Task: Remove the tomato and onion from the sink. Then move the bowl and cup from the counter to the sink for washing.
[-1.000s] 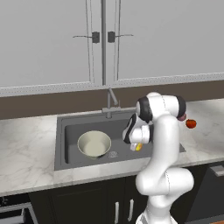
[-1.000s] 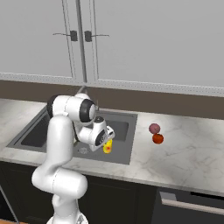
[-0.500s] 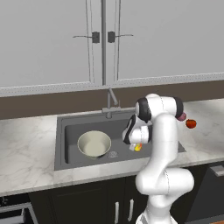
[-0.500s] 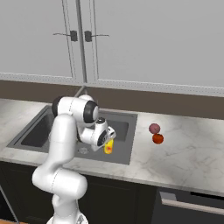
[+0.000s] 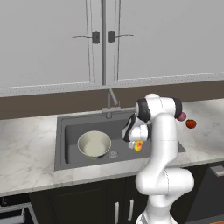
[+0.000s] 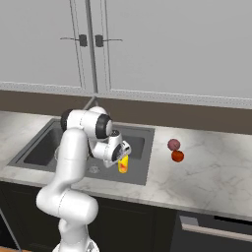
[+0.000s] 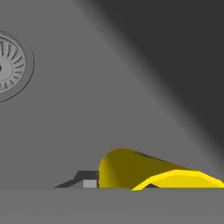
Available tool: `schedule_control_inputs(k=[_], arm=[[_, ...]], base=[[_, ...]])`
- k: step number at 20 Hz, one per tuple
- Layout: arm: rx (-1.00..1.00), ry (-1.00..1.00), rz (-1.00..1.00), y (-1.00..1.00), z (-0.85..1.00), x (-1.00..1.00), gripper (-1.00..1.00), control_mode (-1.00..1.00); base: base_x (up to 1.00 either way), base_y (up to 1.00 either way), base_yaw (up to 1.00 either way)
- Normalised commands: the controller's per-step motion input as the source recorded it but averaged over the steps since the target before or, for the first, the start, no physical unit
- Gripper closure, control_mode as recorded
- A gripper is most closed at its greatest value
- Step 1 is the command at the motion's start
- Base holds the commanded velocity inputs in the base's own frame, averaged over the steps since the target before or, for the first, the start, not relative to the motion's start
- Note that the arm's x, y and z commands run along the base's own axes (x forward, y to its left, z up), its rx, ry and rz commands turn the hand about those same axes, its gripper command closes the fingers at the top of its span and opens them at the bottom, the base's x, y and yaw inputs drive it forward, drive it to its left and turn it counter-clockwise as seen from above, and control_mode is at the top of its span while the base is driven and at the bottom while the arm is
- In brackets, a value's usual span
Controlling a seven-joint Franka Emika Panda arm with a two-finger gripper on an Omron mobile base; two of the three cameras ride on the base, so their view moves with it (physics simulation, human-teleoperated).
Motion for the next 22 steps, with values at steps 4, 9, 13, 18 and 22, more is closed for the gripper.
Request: schedule_control_inputs(k=[4,9,13,18,22], arm=[[0.00,0.00,0.00,-0.03,-0.18,0.01,1.00,-1.00],[0.00,0.00,0.00,-0.06,-0.14,0.00,-1.00,-1.00],[0.00,0.00,0.00,-0.09,-0.05,0.00,-1.00,-1.00],[0.00,0.00,0.00,-0.10,0.01,-0.06,-1.00,-1.00],[0.00,0.00,0.00,-0.04,0.11,-0.09,-1.00,-1.00]], base=[[0.00,0.00,0.00],[0.00,0.00,0.00],[0.00,0.00,0.00],[0.00,0.00,0.00],[0.00,0.00,0.00]])
